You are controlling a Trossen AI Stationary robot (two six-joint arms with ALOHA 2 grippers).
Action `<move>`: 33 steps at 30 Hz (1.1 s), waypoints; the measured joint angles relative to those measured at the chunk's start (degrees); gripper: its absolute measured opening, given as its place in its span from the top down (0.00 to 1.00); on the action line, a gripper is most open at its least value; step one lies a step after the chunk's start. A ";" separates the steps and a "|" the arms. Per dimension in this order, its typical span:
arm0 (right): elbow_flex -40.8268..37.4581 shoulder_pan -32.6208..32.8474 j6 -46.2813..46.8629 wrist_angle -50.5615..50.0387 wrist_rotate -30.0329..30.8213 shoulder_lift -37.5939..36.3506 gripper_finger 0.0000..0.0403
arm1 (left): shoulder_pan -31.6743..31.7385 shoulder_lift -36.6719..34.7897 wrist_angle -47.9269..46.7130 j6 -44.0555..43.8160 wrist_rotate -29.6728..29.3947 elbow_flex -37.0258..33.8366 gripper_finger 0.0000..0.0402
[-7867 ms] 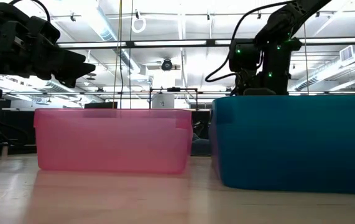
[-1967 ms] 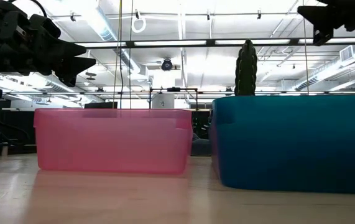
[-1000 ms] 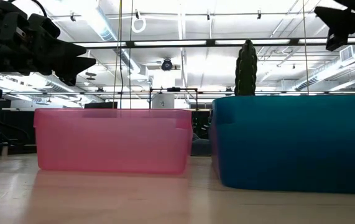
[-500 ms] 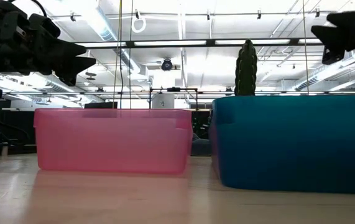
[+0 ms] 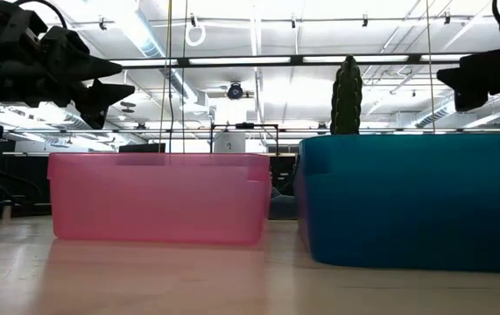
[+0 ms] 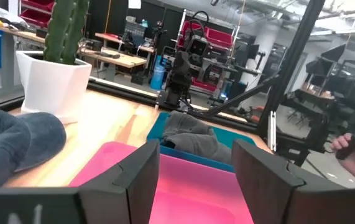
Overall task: Pick & Place hat
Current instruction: Put the black cap into the blue bin
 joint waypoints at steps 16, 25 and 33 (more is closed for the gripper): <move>0.00 0.00 -1.72 -0.04 0.00 0.02 0.56 | -0.01 0.00 0.32 -1.18 -0.66 0.00 0.49; 0.00 0.00 -1.73 -0.04 0.00 0.07 0.56 | -0.02 0.00 0.09 5.64 -3.33 0.00 0.49; 0.00 0.00 -1.73 -0.04 0.00 0.07 0.56 | 0.00 2.07 -4.33 13.88 -11.27 5.87 0.49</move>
